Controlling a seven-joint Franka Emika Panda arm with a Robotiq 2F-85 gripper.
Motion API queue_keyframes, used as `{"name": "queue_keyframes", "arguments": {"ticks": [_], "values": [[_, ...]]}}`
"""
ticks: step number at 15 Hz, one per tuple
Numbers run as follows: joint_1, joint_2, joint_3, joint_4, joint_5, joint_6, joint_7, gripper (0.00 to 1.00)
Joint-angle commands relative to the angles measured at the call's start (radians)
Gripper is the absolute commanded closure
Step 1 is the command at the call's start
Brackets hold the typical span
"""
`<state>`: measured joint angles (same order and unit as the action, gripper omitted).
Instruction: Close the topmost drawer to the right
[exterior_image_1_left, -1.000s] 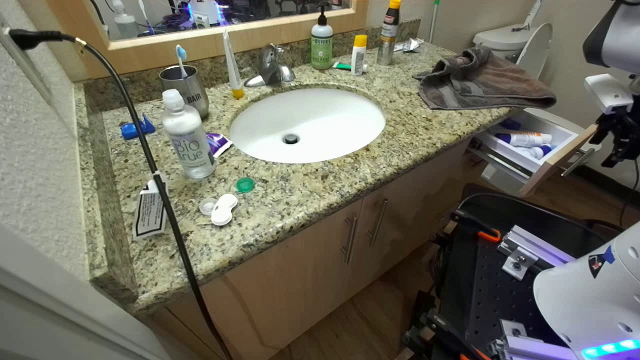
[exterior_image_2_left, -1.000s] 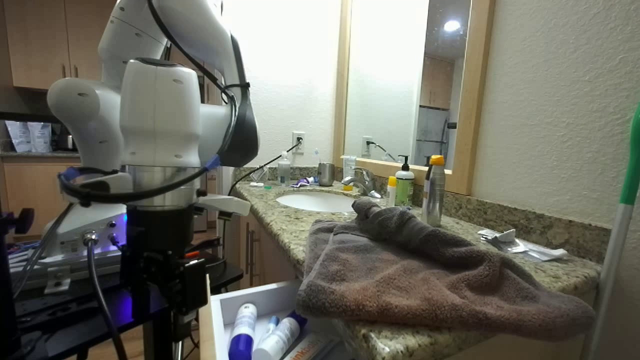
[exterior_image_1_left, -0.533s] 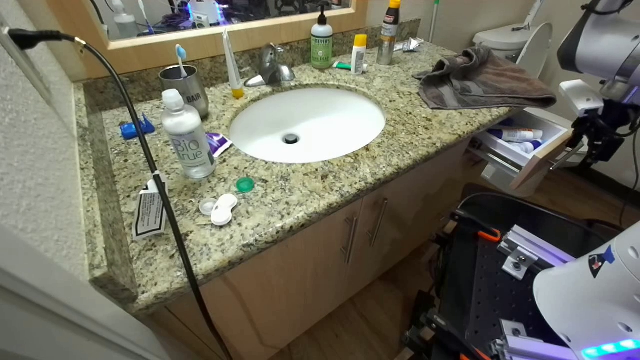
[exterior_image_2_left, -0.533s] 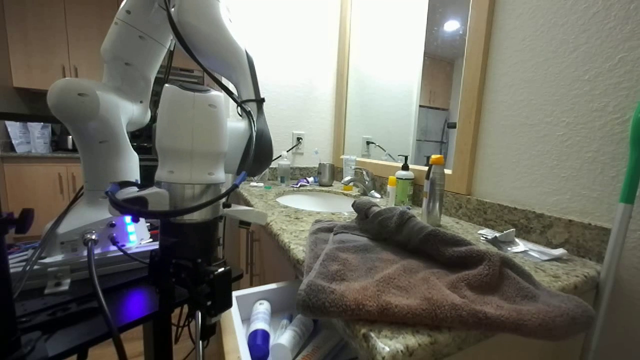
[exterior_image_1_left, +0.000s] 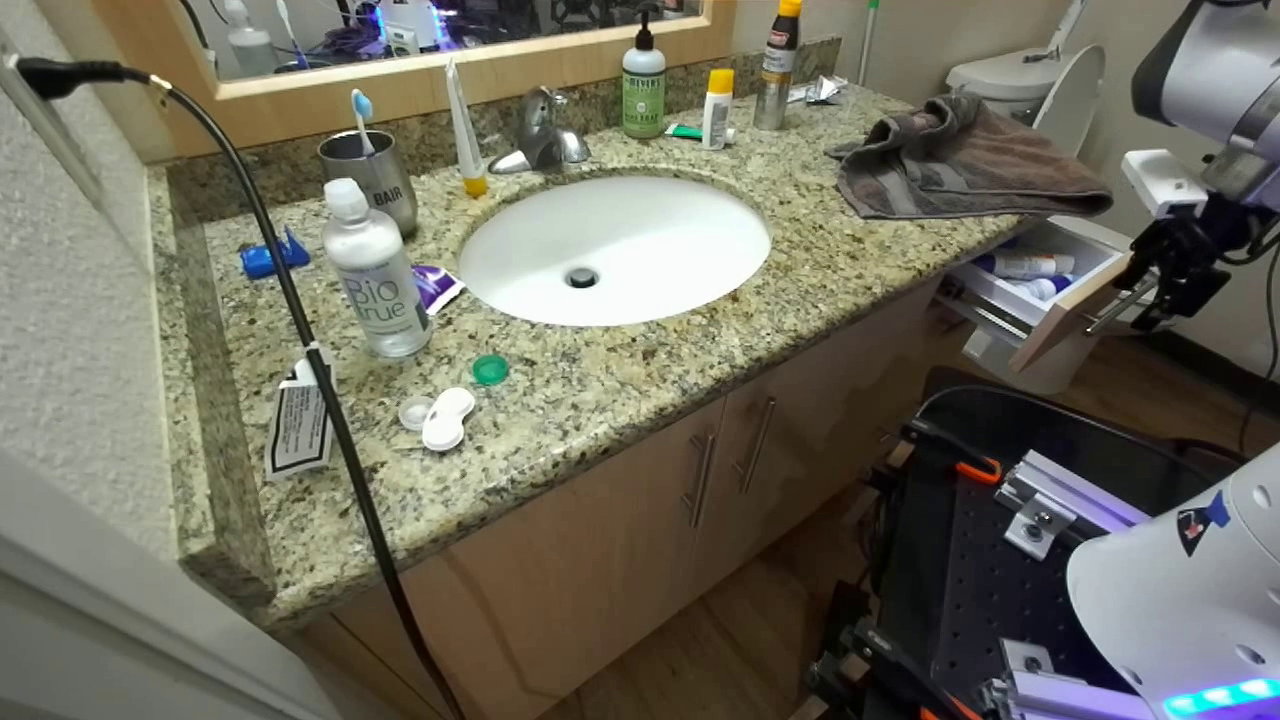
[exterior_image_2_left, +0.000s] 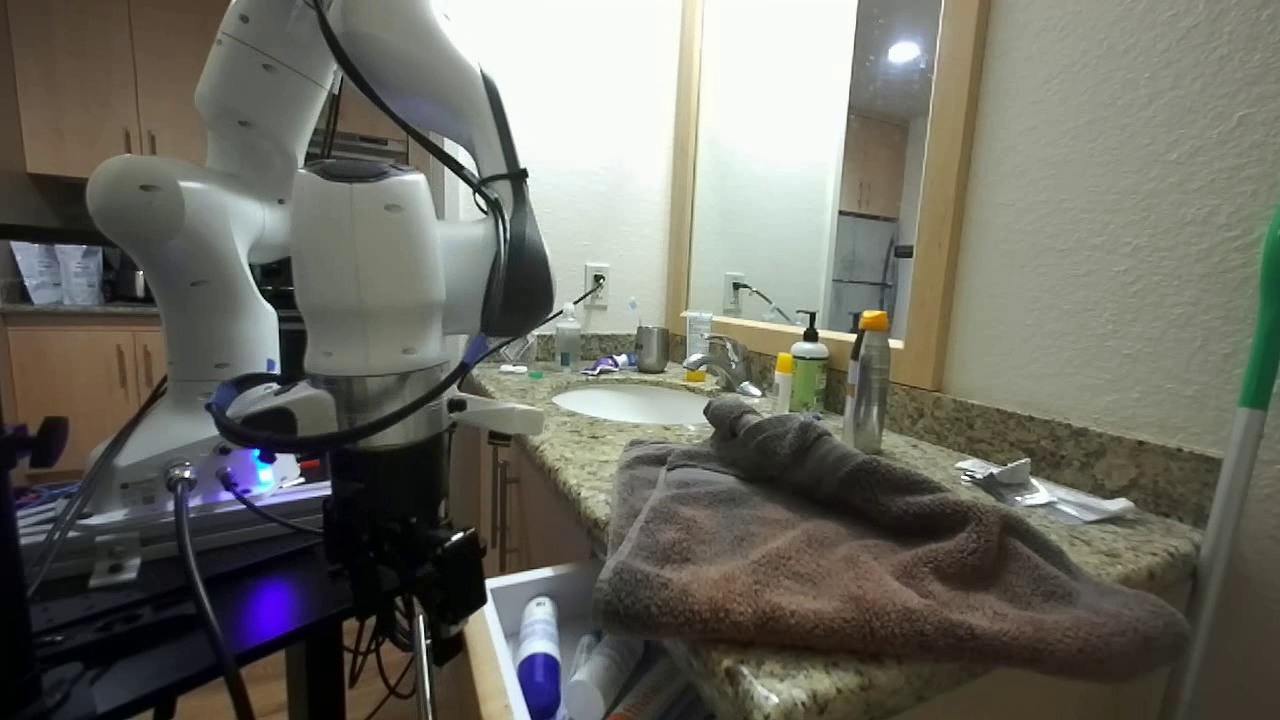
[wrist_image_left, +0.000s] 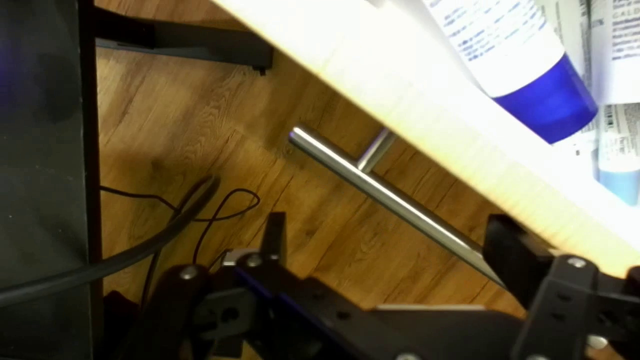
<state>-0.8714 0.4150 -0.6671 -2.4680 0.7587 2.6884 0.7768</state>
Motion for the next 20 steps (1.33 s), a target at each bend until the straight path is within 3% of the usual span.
{"name": "queue_keyframes", "arguments": {"ticks": [1,4,6,7,10,15,20], "values": [[-0.104,-0.091,0.048,0.02,0.087,-0.13,-0.147,0.0],[-0.093,-0.065,0.08,0.049,0.155,-0.208,-0.168,0.0],[-0.048,-0.017,0.123,0.07,0.196,-0.175,-0.141,0.0],[-0.071,-0.067,0.076,0.042,0.149,-0.192,-0.146,0.0],[-0.05,-0.057,0.083,0.045,0.152,-0.187,-0.13,0.0],[-0.064,-0.153,0.011,0.021,0.14,-0.117,-0.206,0.0],[-0.032,-0.109,-0.071,0.02,0.04,-0.014,-0.178,0.0]]}}
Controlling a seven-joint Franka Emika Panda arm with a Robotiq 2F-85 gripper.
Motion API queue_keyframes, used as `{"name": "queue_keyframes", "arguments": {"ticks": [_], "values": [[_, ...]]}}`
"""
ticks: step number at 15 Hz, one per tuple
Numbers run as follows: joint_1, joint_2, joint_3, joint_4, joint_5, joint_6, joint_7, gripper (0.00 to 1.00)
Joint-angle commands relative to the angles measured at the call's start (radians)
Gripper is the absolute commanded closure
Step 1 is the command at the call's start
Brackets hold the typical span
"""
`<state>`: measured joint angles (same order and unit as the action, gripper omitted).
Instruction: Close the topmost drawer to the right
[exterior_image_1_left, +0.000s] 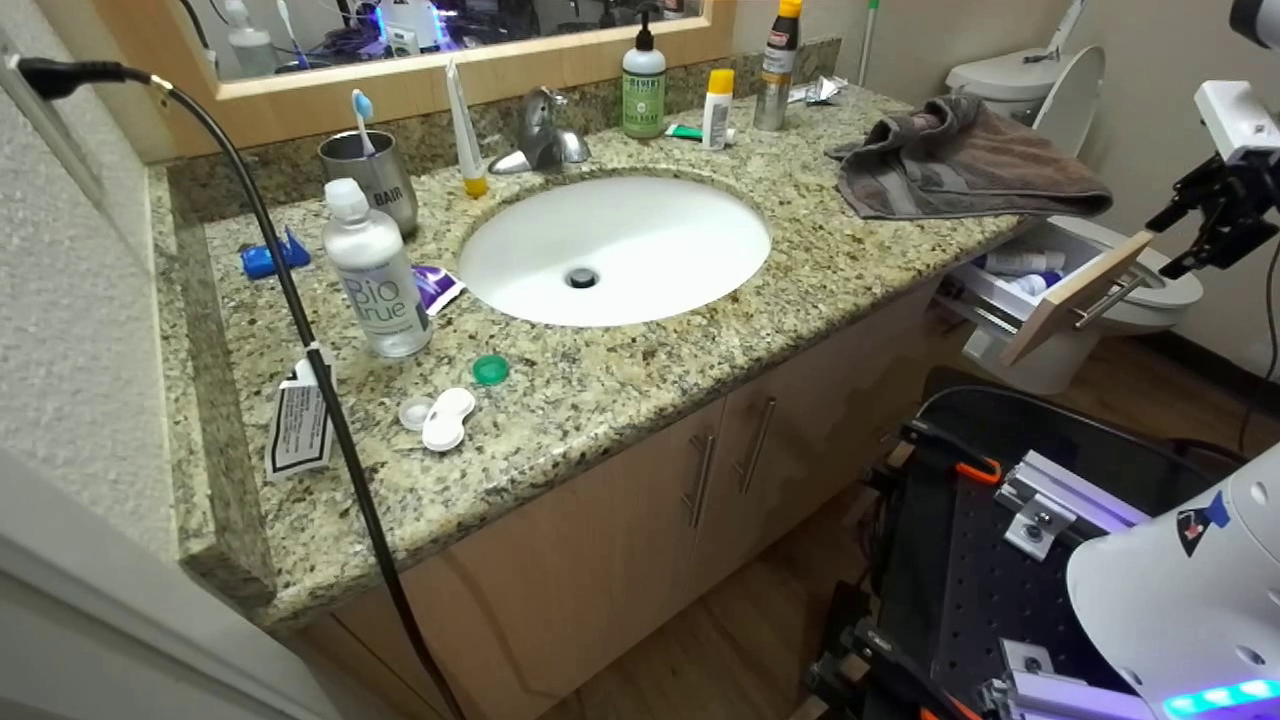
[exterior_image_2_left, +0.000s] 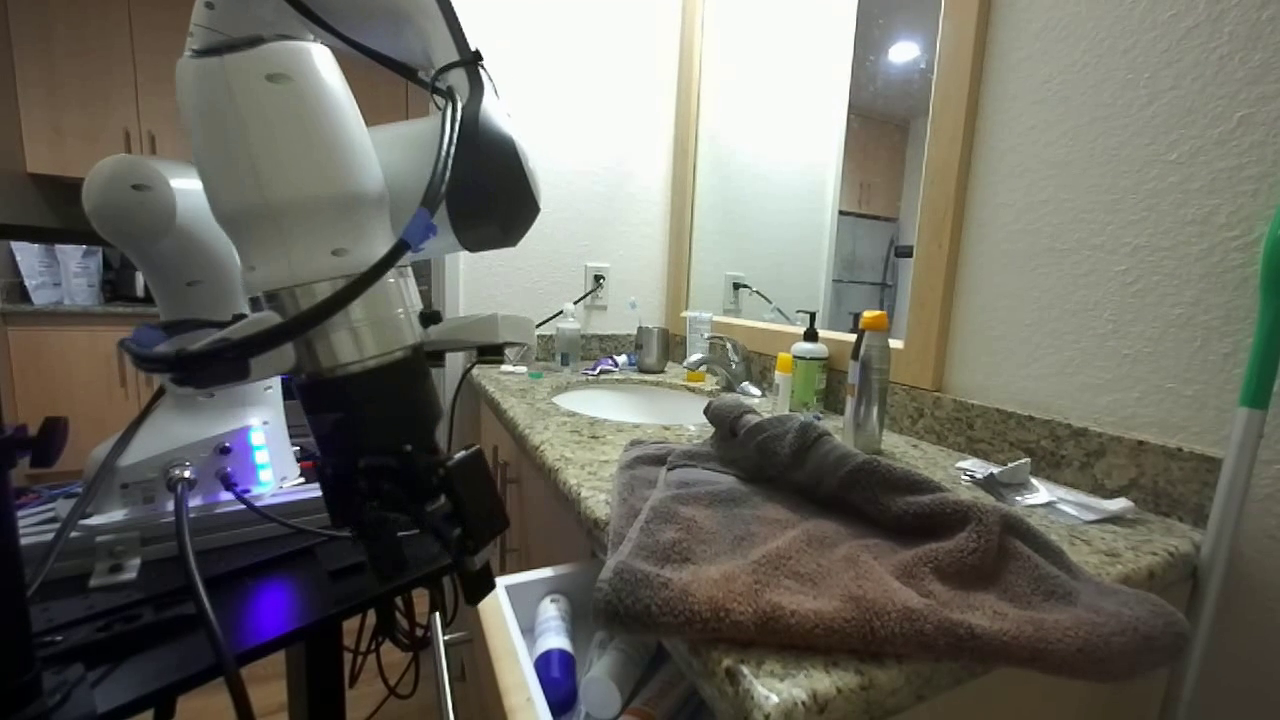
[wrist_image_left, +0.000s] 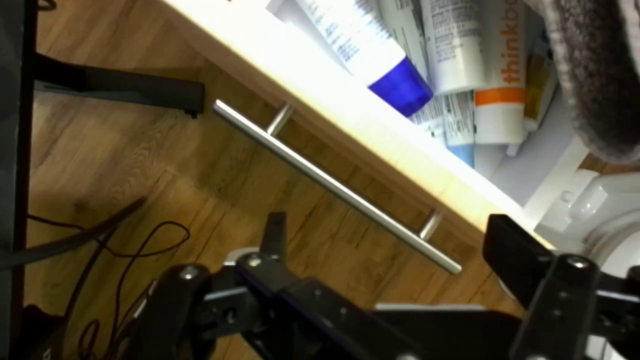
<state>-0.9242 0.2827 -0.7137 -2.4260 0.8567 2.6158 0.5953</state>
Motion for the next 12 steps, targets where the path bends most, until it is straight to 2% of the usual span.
{"name": "queue_keyframes", "arguments": {"ticks": [1,4,5,6,9,12], "values": [[0.027,0.044,-0.033,-0.036,-0.093,0.071,0.008,0.0],[0.042,0.101,-0.033,-0.048,-0.151,0.102,0.044,0.0],[0.048,0.109,-0.027,-0.054,-0.144,0.124,0.057,0.0],[0.025,0.079,-0.027,-0.04,-0.135,0.074,0.033,0.0],[0.045,0.115,-0.026,-0.043,-0.136,0.099,0.051,0.0],[0.036,0.121,0.029,-0.032,-0.082,0.07,0.049,0.0]]}}
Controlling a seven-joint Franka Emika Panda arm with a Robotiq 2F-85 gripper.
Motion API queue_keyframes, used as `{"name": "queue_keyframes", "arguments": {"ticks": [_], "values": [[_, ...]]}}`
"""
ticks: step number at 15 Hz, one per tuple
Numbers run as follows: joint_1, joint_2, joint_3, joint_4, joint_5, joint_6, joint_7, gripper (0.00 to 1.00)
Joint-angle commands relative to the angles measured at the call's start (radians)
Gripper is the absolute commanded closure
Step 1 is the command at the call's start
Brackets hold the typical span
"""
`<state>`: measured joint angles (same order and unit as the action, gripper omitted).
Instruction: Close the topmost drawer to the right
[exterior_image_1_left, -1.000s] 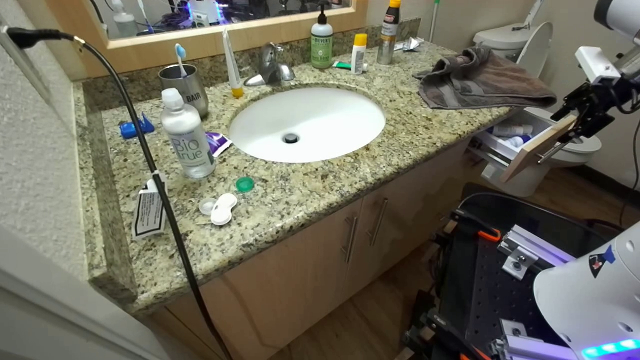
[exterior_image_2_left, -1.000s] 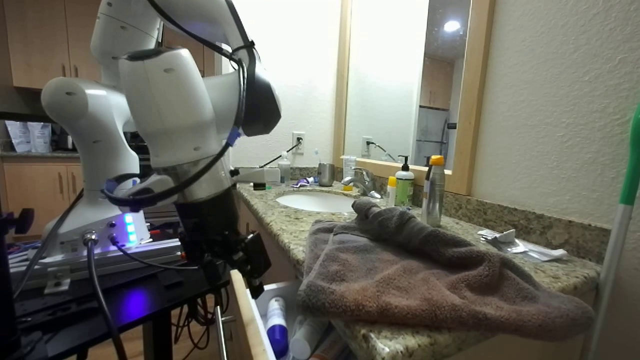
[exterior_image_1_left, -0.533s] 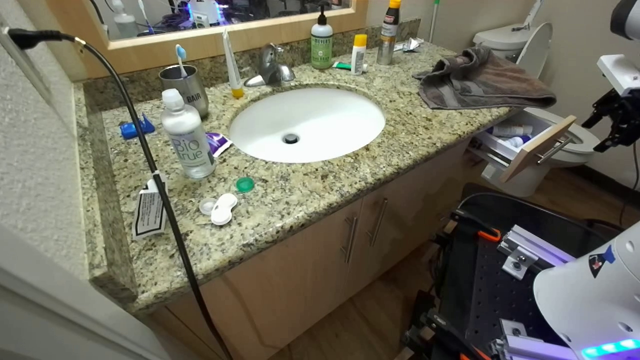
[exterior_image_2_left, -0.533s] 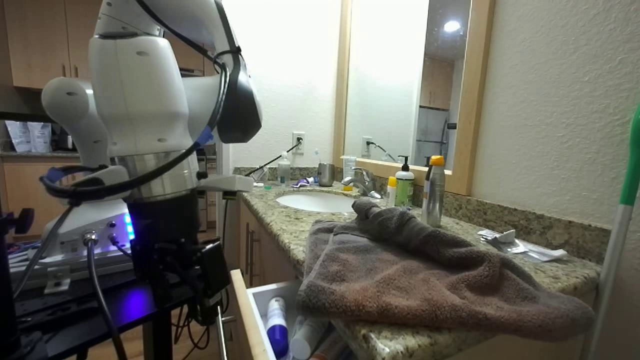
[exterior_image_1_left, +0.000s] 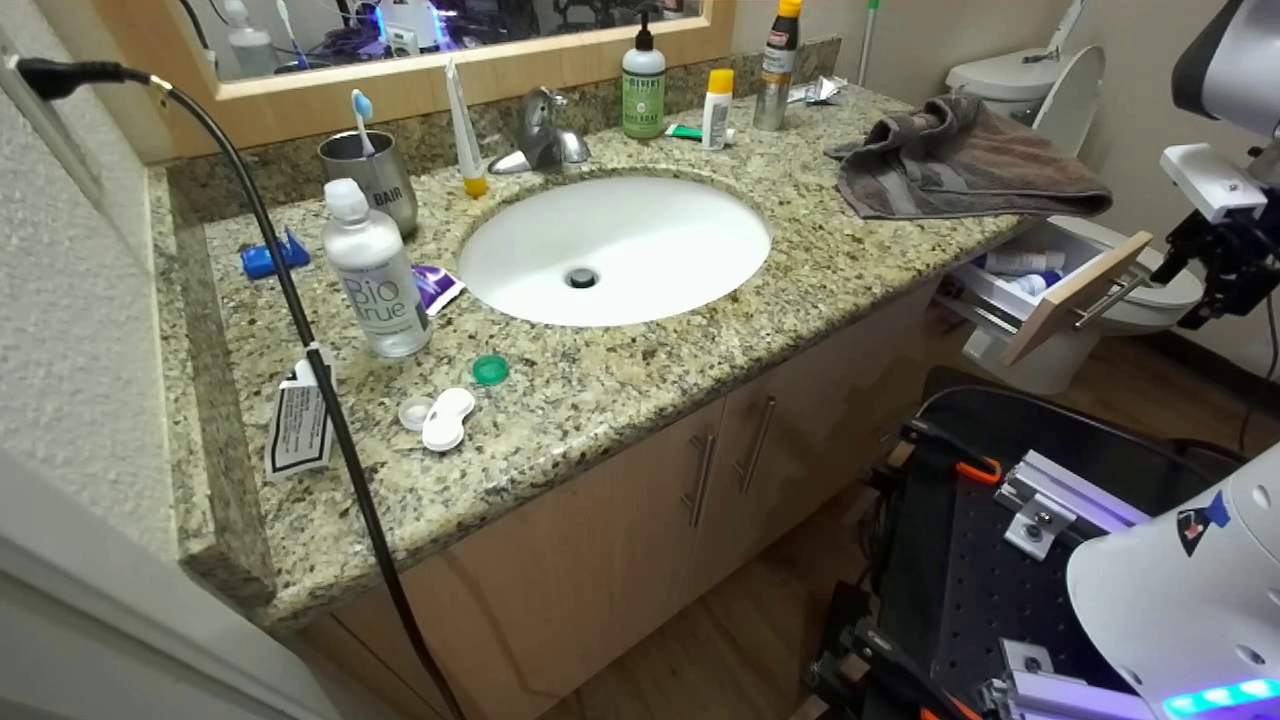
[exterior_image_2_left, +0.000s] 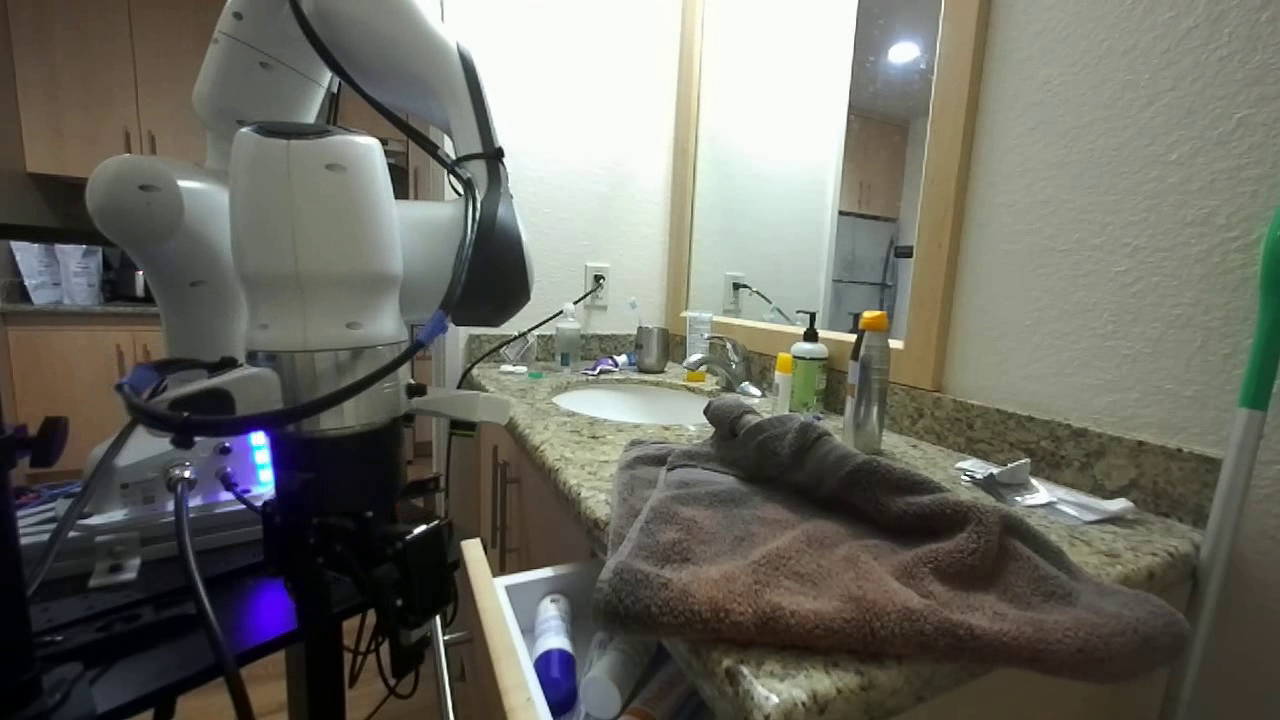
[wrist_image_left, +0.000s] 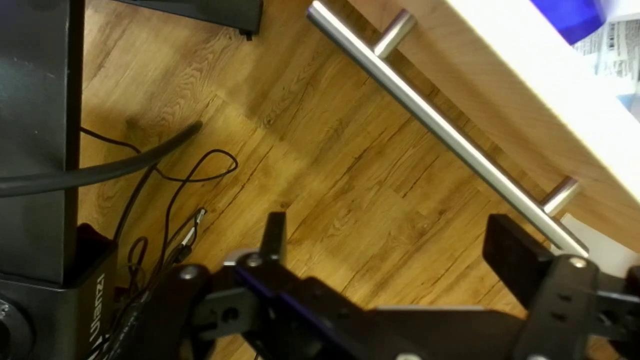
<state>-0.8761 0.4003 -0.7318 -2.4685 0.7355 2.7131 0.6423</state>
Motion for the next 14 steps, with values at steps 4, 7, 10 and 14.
{"name": "queue_keyframes", "arguments": {"ticks": [4,7,10,14], "values": [[-0.021,0.039,0.124,0.033,0.128,-0.054,0.007,0.0],[-0.04,0.07,0.16,0.063,0.187,-0.069,0.006,0.0],[-0.098,0.074,0.235,0.1,0.336,-0.078,-0.077,0.0],[-0.118,0.106,0.289,0.152,0.506,-0.146,-0.079,0.0]]}}
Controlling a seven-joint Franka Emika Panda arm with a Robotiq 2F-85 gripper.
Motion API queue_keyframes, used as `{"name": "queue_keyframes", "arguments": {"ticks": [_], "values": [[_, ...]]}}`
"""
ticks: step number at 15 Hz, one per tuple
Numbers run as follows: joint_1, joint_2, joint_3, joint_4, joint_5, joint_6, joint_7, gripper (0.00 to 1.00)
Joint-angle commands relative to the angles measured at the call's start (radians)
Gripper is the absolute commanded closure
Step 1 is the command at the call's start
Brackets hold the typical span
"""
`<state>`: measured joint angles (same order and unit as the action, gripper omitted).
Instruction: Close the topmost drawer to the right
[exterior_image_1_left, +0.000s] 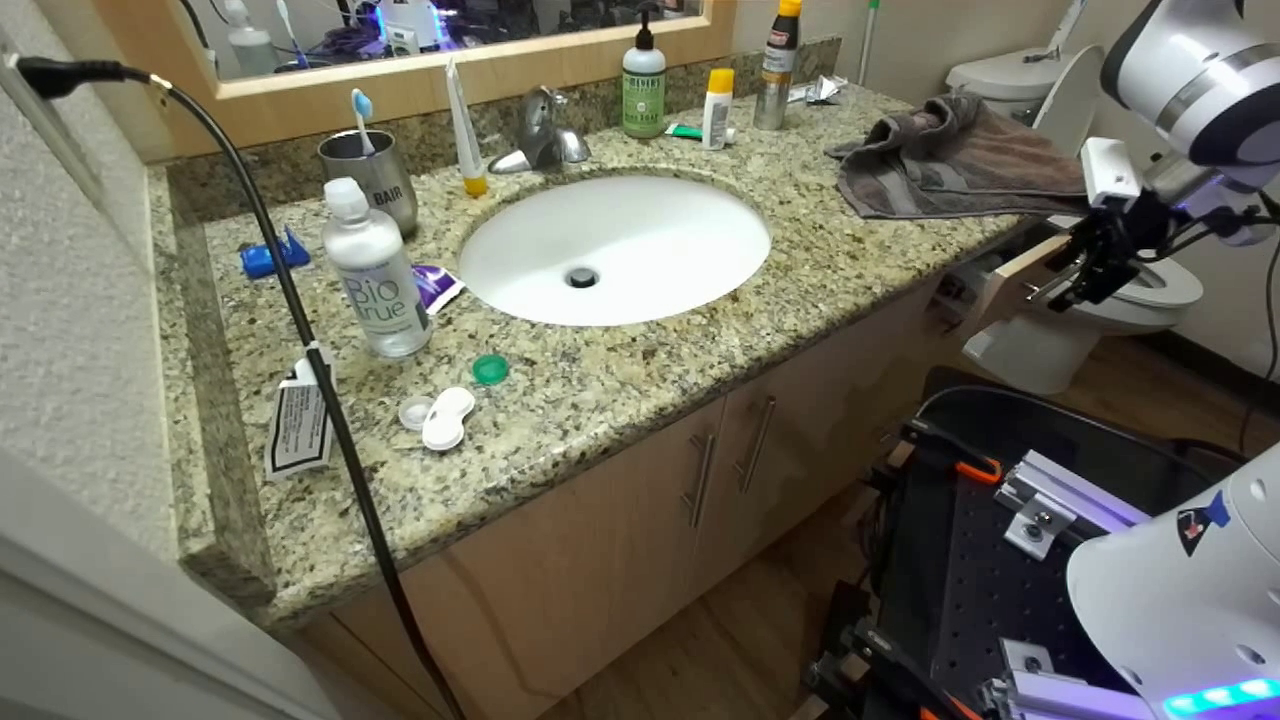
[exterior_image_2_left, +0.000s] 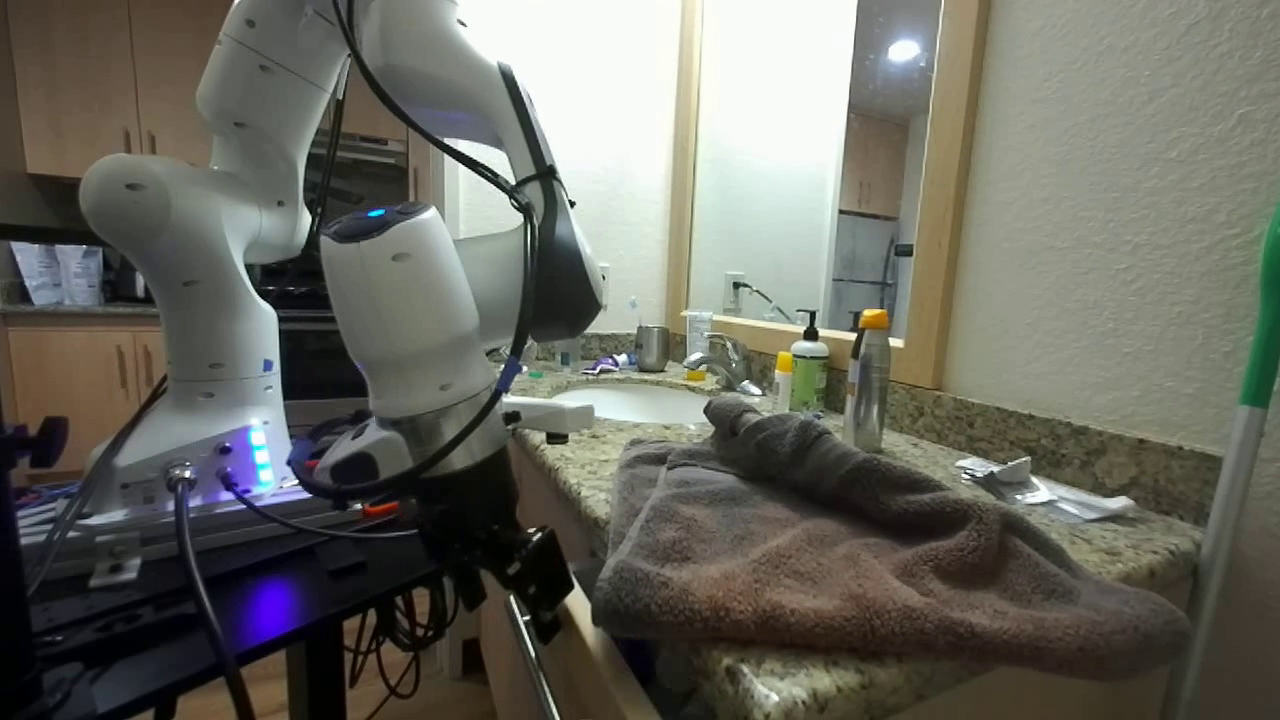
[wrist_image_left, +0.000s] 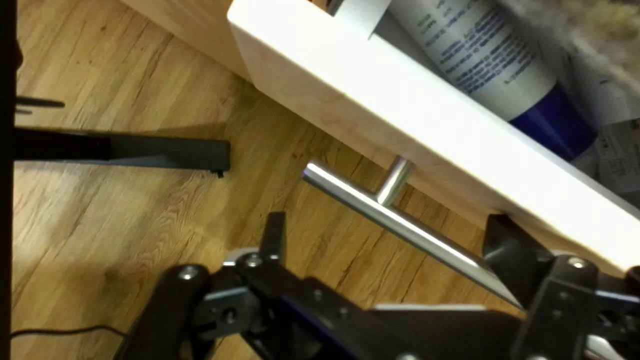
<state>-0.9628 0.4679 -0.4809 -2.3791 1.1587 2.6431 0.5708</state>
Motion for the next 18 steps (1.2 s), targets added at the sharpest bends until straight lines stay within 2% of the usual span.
{"name": "queue_keyframes", "arguments": {"ticks": [1,3,6,9,15,18], "values": [[-0.023,0.044,0.033,0.074,0.082,-0.111,0.025,0.0],[-0.018,0.05,0.028,0.09,0.071,-0.194,0.083,0.0],[-0.007,0.058,0.021,0.097,0.067,-0.228,0.103,0.0],[0.04,0.039,-0.037,0.055,-0.102,-0.195,0.129,0.0],[0.032,-0.163,-0.186,-0.044,-0.454,-0.232,-0.087,0.0],[0.007,-0.326,-0.287,-0.079,-0.58,-0.266,-0.209,0.0]]}}
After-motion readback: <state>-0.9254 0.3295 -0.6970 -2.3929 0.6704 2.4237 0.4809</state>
